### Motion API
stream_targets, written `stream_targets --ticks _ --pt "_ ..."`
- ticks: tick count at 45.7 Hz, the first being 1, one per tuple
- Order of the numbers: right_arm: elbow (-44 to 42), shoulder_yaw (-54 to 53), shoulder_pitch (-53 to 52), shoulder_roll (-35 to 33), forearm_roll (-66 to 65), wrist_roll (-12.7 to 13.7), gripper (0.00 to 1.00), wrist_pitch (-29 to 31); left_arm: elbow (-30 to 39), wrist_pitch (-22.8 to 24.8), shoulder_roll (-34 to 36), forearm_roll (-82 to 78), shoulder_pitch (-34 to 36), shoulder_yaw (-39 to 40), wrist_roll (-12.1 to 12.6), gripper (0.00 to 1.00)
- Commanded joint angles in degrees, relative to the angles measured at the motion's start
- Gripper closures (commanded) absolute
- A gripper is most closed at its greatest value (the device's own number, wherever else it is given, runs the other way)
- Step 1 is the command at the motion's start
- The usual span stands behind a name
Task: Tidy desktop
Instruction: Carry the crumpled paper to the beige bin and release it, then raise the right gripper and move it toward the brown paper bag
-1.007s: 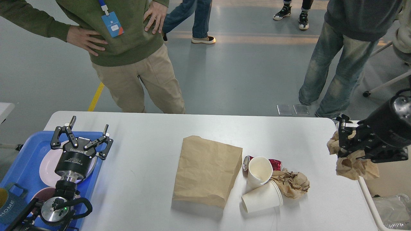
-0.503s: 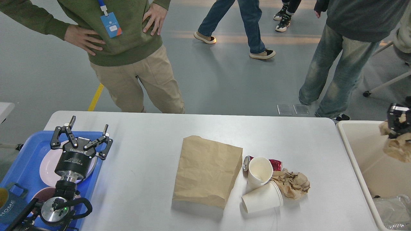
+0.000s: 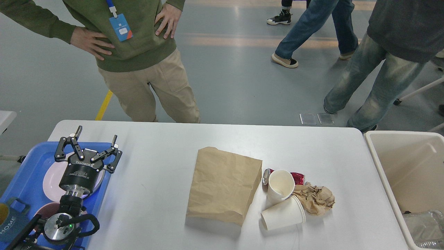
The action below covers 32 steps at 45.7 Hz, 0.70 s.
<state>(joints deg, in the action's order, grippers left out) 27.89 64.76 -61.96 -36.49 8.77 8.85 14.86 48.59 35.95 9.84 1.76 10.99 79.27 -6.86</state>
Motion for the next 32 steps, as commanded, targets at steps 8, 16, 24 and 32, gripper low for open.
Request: stream_targets --ticks 8,16,24,32 --pt "-31.3 -9.9 30.6 16.3 0.7 0.1 1.00 -7.7 0.1 0.1 0.0 0.0 0.0 0.0 0.0 0.03" --pt "-31.1 -11.1 33.4 19.3 0.8 2.1 1.00 -12.8 0.0 0.1 0.0 0.0 0.0 0.1 0.0 0.03" --pt "-31.2 -13.6 34.8 19.6 0.7 2.1 0.32 -14.0 0.0 0.1 0.0 0.0 0.0 0.1 0.0 0.03" --pt "-30.9 -13.6 34.8 20.2 0.7 2.0 0.00 -14.0 0.0 0.1 0.0 0.0 0.0 0.0 0.0 0.03"
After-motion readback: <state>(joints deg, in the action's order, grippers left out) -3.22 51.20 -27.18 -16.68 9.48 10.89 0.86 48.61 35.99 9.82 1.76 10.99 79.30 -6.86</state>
